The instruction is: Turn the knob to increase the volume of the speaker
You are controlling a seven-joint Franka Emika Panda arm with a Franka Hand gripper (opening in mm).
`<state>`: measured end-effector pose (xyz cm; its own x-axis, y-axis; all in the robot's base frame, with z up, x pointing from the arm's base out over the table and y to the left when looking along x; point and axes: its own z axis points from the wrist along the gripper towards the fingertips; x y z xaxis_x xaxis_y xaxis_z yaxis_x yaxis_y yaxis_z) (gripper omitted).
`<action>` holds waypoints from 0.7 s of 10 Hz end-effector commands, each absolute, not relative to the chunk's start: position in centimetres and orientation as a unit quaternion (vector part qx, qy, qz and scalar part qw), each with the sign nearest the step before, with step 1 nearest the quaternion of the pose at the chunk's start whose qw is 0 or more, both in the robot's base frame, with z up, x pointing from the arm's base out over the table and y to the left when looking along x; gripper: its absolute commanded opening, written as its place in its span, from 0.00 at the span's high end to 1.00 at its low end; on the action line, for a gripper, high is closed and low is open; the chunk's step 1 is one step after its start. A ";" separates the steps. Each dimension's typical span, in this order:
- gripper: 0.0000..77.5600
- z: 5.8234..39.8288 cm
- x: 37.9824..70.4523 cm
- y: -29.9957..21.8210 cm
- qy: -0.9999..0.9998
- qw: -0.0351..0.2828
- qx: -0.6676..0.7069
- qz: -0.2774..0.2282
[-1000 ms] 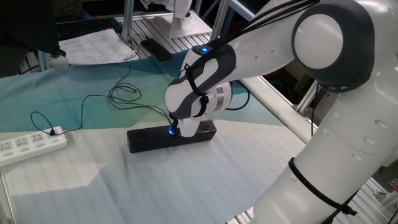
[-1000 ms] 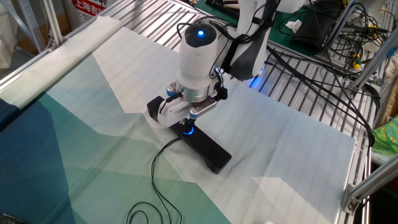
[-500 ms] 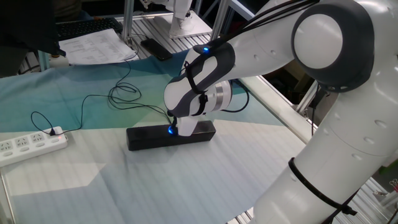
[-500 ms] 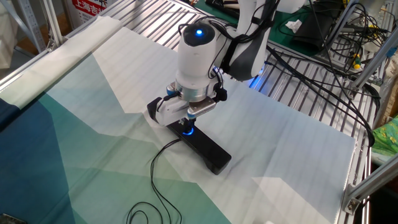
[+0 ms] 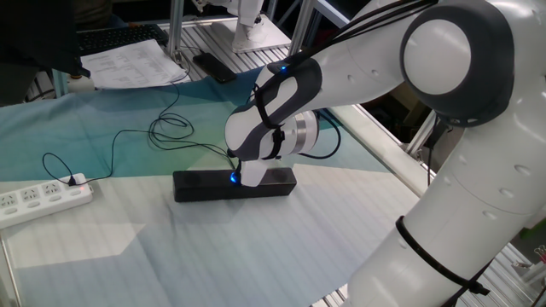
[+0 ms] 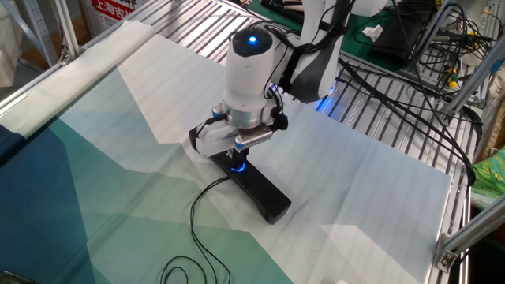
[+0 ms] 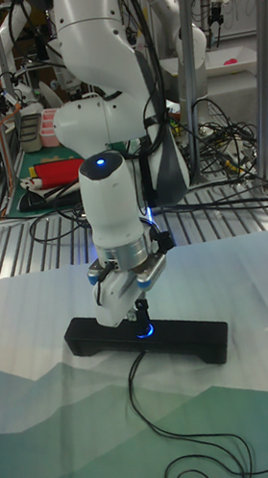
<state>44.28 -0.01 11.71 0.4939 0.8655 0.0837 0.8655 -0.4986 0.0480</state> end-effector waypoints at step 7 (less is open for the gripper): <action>0.98 12.1 45.0 -0.1 -0.430 0.015 -0.900 -0.064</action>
